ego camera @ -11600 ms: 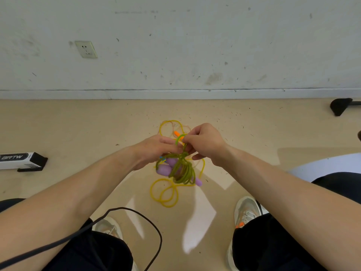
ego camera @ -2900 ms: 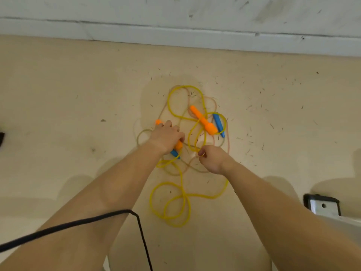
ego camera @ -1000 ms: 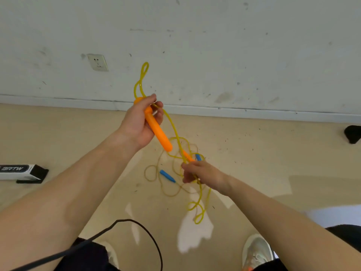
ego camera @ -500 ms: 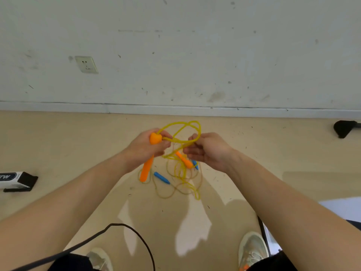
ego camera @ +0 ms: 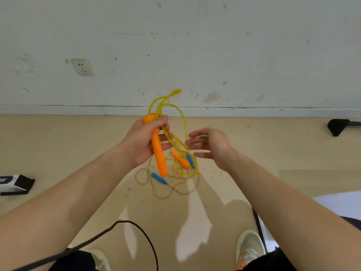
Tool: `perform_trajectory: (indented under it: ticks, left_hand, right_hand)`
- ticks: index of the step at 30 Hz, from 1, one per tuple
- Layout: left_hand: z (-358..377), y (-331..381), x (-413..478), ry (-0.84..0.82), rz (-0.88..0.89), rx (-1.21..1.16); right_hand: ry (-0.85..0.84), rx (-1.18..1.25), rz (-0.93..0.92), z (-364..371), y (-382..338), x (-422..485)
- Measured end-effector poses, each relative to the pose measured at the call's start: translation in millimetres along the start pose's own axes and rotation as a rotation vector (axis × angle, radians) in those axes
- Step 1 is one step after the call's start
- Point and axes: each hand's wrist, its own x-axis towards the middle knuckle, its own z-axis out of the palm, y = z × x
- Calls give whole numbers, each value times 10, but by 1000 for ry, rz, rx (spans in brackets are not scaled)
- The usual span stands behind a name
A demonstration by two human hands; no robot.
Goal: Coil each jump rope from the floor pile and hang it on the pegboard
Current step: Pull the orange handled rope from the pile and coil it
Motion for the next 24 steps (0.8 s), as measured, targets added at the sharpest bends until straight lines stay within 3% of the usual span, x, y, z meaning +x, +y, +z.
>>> perform_trajectory:
  ticks: [6, 9, 13, 15, 19, 24]
  left_hand:
    - [-114, 201, 78, 124, 44, -257]
    - [-292, 291, 123, 203, 77, -301]
    - [-543, 318, 155, 283, 134, -285]
    - [-623, 290, 169, 342, 196, -171]
    - [-665, 114, 187, 385, 288, 194]
    - [-553, -225, 152, 121, 321, 743]
  right_hand:
    - [-341, -409, 11, 207, 704, -34]
    - [-330, -672, 47, 47, 942, 60]
    - [-148, -944, -11, -139, 1001, 153]
    - [-57, -854, -38, -139, 917, 170]
    - [-23, -312, -68, -61, 472, 120]
    - [-99, 180, -124, 6, -130, -48]
